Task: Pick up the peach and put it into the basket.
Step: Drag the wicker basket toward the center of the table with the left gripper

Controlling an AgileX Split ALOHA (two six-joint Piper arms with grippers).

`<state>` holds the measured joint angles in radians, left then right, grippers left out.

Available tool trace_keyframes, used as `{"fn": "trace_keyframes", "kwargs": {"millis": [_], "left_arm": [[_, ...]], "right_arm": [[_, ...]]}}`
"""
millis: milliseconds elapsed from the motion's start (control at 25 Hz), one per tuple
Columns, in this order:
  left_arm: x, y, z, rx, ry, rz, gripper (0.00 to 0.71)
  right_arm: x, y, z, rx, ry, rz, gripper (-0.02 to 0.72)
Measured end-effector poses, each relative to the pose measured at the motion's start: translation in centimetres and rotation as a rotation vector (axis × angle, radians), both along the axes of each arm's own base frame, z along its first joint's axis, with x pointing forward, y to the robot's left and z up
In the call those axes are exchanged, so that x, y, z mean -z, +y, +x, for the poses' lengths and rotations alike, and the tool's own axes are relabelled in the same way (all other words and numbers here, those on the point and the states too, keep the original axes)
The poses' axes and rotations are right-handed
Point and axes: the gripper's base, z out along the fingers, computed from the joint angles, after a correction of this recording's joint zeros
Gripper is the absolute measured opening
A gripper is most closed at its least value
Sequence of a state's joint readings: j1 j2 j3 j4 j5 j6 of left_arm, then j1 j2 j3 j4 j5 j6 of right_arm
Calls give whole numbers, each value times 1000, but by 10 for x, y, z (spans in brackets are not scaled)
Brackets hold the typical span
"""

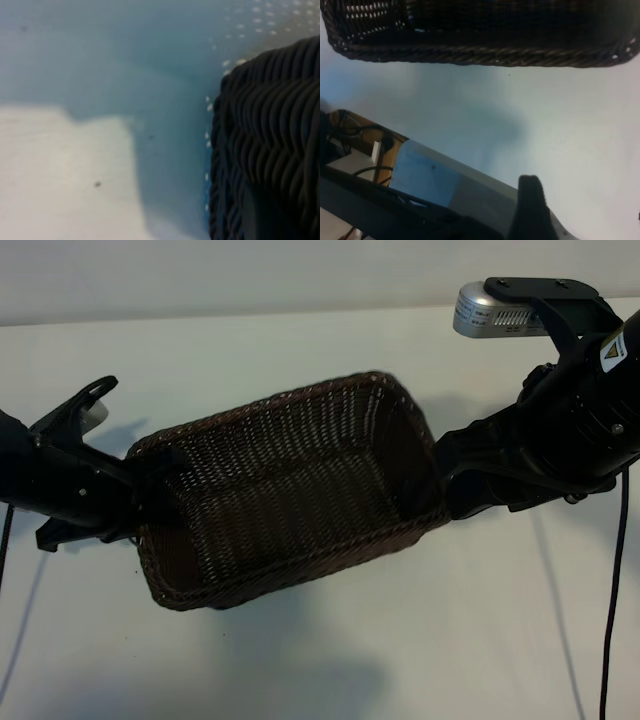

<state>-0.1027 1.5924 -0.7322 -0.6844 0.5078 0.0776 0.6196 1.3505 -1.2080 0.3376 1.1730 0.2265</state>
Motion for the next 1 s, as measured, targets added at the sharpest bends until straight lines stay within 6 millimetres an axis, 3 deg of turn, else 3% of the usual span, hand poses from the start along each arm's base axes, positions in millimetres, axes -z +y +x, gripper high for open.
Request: {"fn": "trace_keyframes", "kwargs": {"millis": [280, 440, 680, 1000], "left_arm": [[-19, -2, -2, 25, -69, -31, 113], [-34, -5, 6, 90, -83, -33, 113], [-60, -6, 33, 199, -103, 15, 113], [-63, -15, 64, 282, -85, 63, 113]], "right_arm": [[0, 0, 0, 0, 0, 1, 496], [0, 0, -1, -2, 6, -3, 496], [0, -1, -2, -7, 21, -7, 496], [0, 0, -2, -8, 24, -7, 496]]}}
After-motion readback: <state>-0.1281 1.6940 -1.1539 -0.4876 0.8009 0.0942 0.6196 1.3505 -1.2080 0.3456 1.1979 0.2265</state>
